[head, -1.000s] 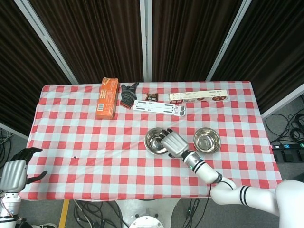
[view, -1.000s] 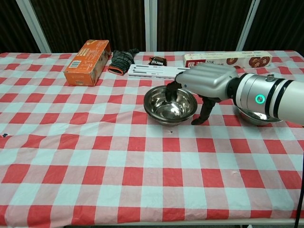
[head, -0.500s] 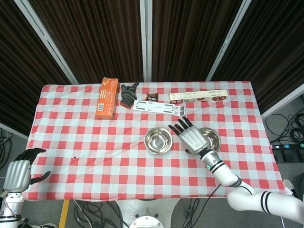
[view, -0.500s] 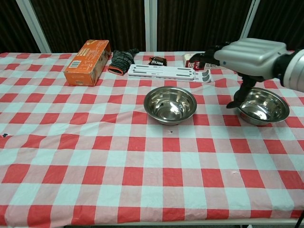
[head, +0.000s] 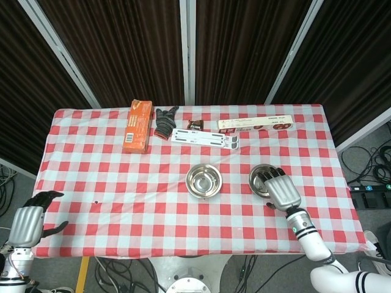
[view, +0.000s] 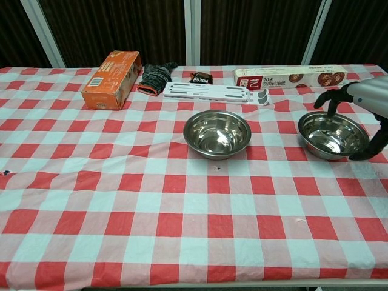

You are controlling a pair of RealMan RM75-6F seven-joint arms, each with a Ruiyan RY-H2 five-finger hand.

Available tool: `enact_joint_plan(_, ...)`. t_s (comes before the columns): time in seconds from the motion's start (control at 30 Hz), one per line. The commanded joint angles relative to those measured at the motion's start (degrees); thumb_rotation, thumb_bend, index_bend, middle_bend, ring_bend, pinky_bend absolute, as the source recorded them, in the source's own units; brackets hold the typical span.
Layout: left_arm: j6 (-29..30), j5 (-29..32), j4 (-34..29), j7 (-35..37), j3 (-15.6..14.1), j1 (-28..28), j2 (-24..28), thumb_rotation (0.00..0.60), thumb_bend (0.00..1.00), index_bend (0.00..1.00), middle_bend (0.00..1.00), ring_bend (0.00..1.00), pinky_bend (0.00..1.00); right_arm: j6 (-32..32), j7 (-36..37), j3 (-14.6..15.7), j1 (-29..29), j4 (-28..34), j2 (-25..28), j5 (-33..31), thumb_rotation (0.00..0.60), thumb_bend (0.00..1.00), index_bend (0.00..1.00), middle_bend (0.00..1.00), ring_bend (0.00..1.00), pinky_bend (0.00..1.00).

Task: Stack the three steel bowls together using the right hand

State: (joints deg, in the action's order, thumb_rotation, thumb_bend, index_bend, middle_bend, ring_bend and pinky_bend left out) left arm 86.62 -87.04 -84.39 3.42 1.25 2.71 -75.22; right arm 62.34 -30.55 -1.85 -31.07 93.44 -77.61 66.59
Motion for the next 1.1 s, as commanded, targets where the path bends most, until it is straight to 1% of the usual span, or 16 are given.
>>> enact_joint_plan(0.03, -0.2, 0.1, -0.1, -0.3, 0.0, 0.1, 0.0, 0.600, 0.12, 0.34, 0.38, 0.26, 0.34, -0.3, 1.7, 0.8, 0.9, -1.7, -0.6, 0.5, 0.600, 0.00, 0.21, 0.31, 0.16, 0.22)
enact_joint_plan(0.23, -0.6, 0.3, -0.3, -1.1, -0.1, 0.2, -0.2, 0.600, 0.12, 0.34, 0.38, 0.26, 0.34, -2.5, 4.0, 0.8, 1.0, -5.3, -2.7, 0.0, 0.600, 0.00, 0.23, 0.32, 0.17, 0.23)
enact_joint_plan(0.43, -0.4, 0.4, -0.5, -1.6, 0.1, 0.3, -0.3, 0.600, 0.12, 0.34, 0.38, 0.26, 0.34, -3.9, 4.9, 0.4, 0.4, -8.0, -5.2, 0.2, 0.600, 0.05, 0.26, 0.34, 0.20, 0.27)
enact_joint_plan(0.67, -0.4, 0.4, -0.8, -1.8, 0.0, 0.3, -0.1, 0.600, 0.12, 0.34, 0.38, 0.26, 0.34, -5.4, 4.2, -1.0, -0.9, -10.8, -7.6, -0.6, 0.600, 0.11, 0.31, 0.37, 0.24, 0.32)
enact_joint_plan(0.83, -0.8, 0.5, -0.7, -2.0, -0.1, 0.4, -0.2, 0.600, 0.12, 0.34, 0.38, 0.26, 0.34, -4.9, 3.1, -1.6, -0.9, -12.3, -9.0, -1.7, 0.600, 0.19, 0.35, 0.40, 0.27, 0.36)
enact_joint_plan(1.1, -0.9, 0.4, -1.0, -1.9, -0.1, 0.6, -0.4, 0.600, 0.12, 0.34, 0.38, 0.26, 0.34, -5.5, 2.5, -1.6, -0.8, -14.5, -10.7, -2.9, 0.600, 0.26, 0.44, 0.47, 0.34, 0.44)
